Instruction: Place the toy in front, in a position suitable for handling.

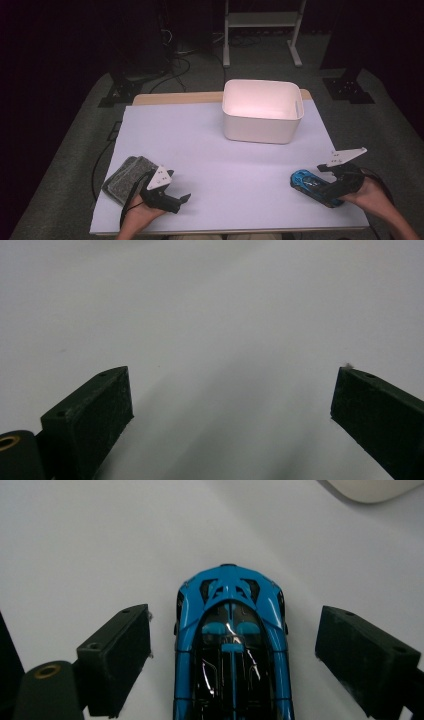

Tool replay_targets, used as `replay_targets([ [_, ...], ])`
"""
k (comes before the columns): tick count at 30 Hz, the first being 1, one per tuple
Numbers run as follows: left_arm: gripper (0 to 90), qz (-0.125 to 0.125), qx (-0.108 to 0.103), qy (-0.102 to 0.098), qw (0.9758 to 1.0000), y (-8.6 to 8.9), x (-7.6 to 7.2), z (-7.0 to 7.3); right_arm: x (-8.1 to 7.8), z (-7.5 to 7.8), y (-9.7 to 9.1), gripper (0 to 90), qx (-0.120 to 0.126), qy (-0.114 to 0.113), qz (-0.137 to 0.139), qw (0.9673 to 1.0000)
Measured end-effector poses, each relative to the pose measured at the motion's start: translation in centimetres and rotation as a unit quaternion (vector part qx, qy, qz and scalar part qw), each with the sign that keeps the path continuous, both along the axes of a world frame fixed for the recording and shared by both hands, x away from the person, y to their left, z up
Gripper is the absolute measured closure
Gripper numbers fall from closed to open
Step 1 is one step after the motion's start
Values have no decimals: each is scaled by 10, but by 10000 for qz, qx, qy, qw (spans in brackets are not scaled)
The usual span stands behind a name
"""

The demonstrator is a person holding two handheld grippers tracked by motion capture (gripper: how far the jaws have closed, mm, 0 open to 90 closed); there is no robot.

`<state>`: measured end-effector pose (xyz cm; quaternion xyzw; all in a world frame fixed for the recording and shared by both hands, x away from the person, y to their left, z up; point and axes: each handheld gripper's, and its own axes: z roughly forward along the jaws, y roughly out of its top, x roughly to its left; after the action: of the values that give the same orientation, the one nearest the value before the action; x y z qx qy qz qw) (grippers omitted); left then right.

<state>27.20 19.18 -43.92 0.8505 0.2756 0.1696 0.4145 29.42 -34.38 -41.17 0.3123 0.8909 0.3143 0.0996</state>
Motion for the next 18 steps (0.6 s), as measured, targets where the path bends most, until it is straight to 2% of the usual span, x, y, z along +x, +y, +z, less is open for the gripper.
replay_targets([
  [5, 24, 11, 17, 6, 10000, 1, 0, 0, 0, -9, -1, 130, -168, 68, -53, 9998],
  [18, 24, 23, 6, 23, 10000, 2, 0, 0, -3, -26, -6, 129, -309, 161, -86, 9994],
])
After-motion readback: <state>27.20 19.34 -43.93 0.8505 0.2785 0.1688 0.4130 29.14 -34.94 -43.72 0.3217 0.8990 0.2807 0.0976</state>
